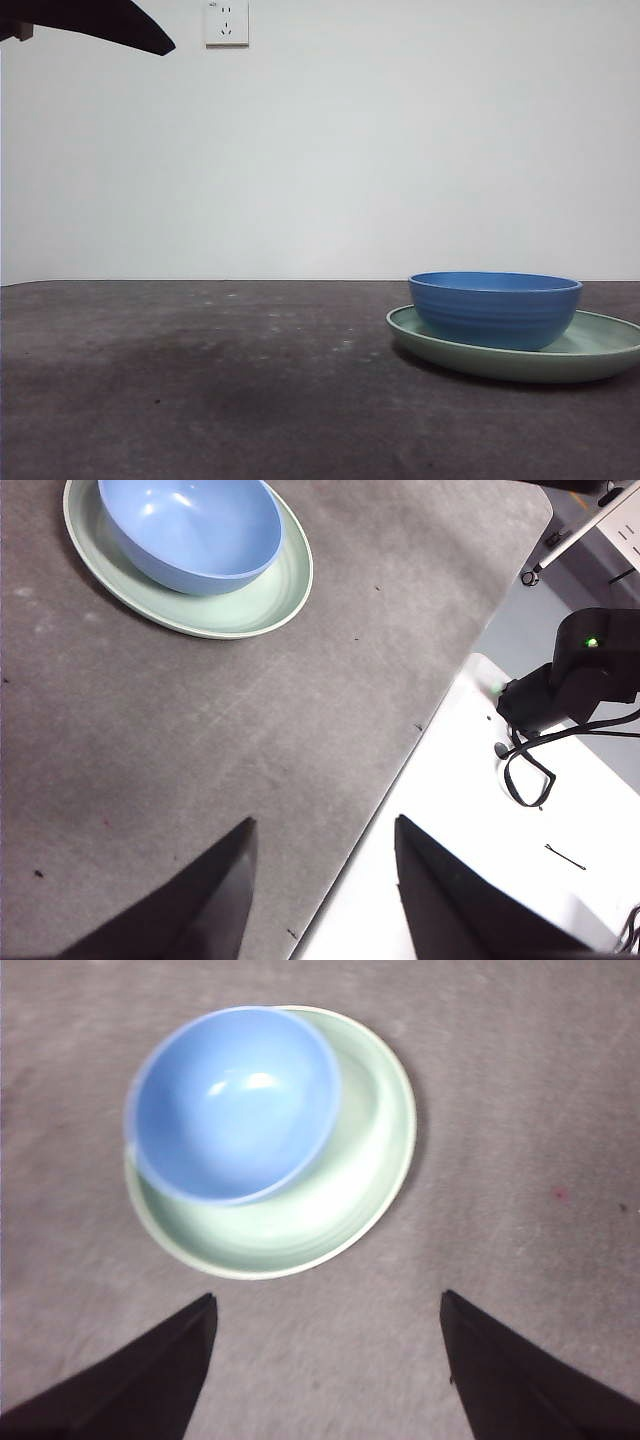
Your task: Pick up the blue bowl, put it on the green plate, put it on desk
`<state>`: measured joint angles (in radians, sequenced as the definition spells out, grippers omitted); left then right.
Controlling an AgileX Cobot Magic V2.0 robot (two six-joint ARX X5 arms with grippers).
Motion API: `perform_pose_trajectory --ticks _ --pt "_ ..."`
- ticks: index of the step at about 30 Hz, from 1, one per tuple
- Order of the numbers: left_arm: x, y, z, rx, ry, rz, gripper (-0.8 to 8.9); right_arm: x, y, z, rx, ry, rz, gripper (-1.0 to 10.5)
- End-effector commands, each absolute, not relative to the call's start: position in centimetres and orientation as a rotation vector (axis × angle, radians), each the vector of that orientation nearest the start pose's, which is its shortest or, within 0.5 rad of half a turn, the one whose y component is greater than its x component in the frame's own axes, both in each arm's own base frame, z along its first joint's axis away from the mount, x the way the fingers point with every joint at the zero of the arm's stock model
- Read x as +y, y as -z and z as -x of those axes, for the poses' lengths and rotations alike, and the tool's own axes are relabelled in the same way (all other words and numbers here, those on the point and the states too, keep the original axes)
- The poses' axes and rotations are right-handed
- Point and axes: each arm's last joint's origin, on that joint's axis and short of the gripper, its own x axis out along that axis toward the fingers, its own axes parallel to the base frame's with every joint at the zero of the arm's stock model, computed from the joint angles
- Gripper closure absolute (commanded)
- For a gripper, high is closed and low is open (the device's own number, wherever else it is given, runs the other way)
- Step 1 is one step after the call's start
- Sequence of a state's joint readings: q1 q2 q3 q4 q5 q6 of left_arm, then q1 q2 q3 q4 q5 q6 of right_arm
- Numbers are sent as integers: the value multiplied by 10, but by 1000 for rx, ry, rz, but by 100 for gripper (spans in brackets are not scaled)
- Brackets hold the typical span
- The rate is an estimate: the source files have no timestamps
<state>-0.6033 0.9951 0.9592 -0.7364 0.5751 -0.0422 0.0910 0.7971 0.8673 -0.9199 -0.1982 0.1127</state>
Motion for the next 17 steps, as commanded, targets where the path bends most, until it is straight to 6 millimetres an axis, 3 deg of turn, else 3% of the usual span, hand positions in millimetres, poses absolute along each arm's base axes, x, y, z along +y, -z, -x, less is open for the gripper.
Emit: perform_pose_trajectory --ticks 1,8,17 --pt "-122 -313 -147 828 1121 6 591 14 -293 -162 891 -224 -183 591" --pt "-122 -313 -147 825 1124 -3 591 -1 -261 -216 972 -228 -272 624" --pt "-122 -313 -147 824 1124 -3 591 -3 -216 -259 1070 -250 -311 626"
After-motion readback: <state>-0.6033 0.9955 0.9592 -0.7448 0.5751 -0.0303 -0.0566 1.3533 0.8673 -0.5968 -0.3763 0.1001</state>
